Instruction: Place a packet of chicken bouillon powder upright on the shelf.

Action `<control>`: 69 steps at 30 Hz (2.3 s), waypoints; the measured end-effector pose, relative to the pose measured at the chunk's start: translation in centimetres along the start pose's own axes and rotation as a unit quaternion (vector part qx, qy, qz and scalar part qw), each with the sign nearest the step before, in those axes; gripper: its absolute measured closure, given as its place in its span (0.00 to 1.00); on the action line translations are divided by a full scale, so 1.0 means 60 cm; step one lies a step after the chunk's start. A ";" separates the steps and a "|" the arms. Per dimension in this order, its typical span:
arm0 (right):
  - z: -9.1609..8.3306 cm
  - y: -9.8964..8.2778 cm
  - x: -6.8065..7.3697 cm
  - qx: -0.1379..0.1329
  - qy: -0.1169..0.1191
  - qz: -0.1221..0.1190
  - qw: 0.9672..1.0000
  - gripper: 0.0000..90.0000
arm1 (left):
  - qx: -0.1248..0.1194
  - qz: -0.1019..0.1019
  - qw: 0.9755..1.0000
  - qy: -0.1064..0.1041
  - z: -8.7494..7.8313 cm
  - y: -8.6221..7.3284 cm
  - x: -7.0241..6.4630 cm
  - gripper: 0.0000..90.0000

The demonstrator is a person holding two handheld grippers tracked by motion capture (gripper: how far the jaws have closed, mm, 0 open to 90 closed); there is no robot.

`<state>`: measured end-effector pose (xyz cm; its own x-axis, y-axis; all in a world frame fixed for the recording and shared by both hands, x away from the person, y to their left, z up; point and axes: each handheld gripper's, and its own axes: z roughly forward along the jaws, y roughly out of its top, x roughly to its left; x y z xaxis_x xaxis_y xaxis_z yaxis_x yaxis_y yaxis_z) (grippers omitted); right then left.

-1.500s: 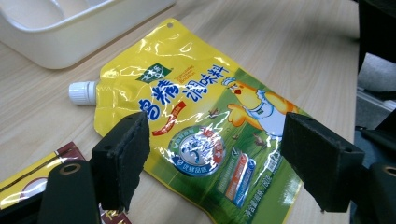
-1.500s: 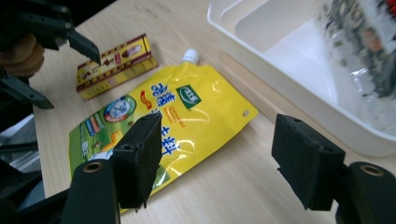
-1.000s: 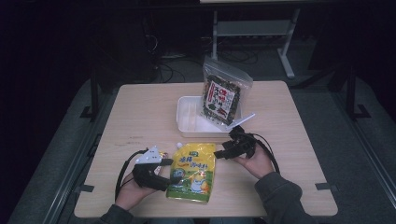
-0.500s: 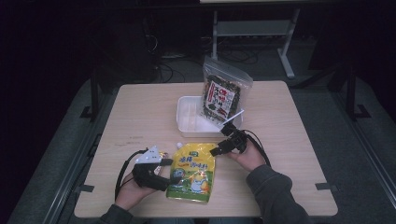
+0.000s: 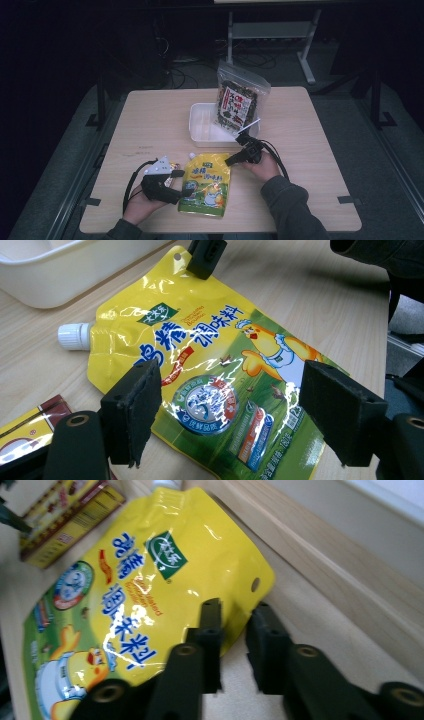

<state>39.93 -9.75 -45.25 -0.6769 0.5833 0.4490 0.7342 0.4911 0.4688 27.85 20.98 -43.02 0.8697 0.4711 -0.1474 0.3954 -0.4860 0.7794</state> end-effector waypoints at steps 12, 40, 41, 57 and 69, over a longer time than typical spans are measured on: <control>-0.037 -0.005 0.021 -0.029 0.021 -0.026 0.999 1.00 | -0.002 -0.008 1.000 0.004 0.000 -0.001 0.001 0.26; -0.150 -0.032 0.105 -0.118 0.058 -0.103 0.986 1.00 | 0.003 -0.055 0.997 -0.051 0.022 -0.008 0.012 0.33; -0.150 -0.032 0.107 -0.118 0.059 -0.105 0.986 1.00 | 0.003 -0.056 0.997 -0.057 0.023 -0.008 0.013 0.33; -0.169 -0.021 0.115 -0.100 0.068 -0.127 0.984 0.99 | -0.031 -0.083 0.990 -0.113 0.005 -0.010 0.022 0.85; -0.173 0.034 0.134 -0.048 0.075 -0.156 0.984 0.73 | -0.040 -0.059 0.989 -0.129 0.004 -0.003 0.013 0.89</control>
<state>35.43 -10.82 -32.80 -0.8741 0.3086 0.3751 0.4857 0.5630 0.6687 28.52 21.24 -43.41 0.8692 0.3120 -0.3835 0.4835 -0.3744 0.7912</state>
